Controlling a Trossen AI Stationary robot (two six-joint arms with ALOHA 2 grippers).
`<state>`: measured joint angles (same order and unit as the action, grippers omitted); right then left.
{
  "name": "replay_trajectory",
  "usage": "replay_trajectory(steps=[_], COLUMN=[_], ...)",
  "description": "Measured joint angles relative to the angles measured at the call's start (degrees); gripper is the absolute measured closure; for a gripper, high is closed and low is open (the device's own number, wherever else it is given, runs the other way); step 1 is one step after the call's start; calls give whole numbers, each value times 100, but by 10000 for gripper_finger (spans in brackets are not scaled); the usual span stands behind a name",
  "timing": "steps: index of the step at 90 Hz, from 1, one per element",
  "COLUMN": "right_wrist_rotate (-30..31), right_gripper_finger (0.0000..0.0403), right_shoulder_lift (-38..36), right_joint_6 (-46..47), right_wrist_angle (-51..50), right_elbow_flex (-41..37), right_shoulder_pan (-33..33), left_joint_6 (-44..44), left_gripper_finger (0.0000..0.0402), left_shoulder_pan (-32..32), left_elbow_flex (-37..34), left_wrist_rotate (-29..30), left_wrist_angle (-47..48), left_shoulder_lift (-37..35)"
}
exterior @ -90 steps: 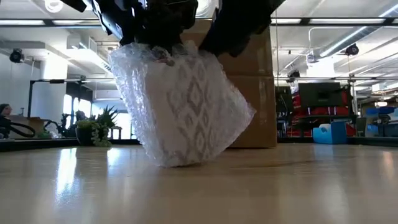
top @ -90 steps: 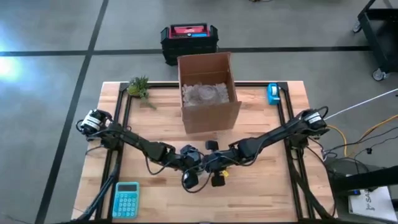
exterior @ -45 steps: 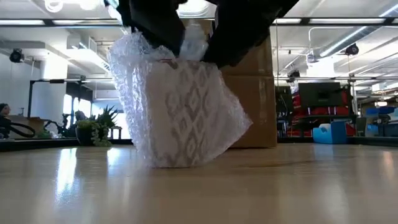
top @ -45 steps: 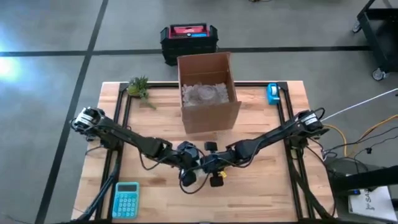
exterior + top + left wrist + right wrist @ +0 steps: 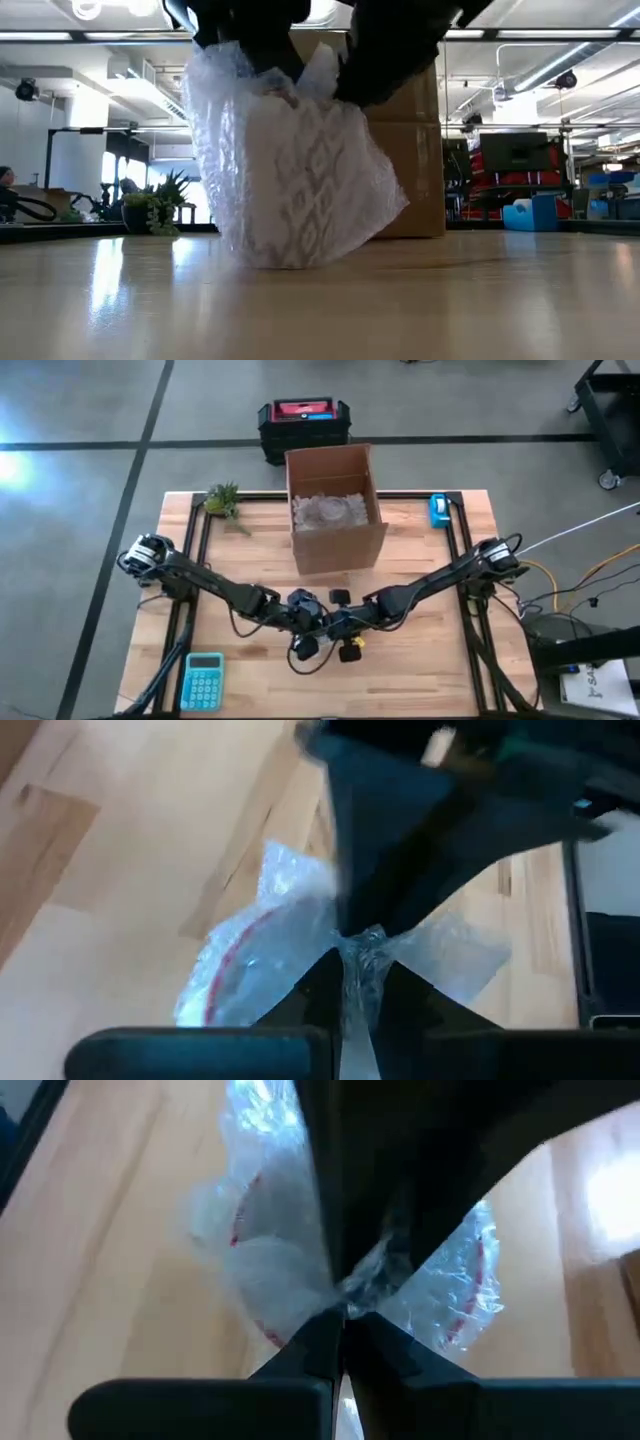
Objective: Wrap mug
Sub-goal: Wrap the gray mug with the bubble wrap
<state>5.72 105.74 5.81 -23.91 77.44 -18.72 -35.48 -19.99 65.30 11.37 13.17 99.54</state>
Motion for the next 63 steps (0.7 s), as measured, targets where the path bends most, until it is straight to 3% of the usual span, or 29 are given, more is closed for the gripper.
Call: replay_trajectory(steps=[16,63], right_wrist_rotate=[-11,80], right_gripper_finger=[401,401], right_shoulder_lift=[-140,196], right_joint_6=[17,-133], right_wrist_angle=[-639,-364], right_elbow_flex=[429,512], right_shoulder_pan=[33,17], left_joint_6=[59,14], left_gripper_finger=[380,380], left_shoulder_pan=[29,31], left_elbow_flex=[5,-40], left_wrist_rotate=[71,3], left_wrist_angle=[3,142], left_shoulder_lift=[206,27])
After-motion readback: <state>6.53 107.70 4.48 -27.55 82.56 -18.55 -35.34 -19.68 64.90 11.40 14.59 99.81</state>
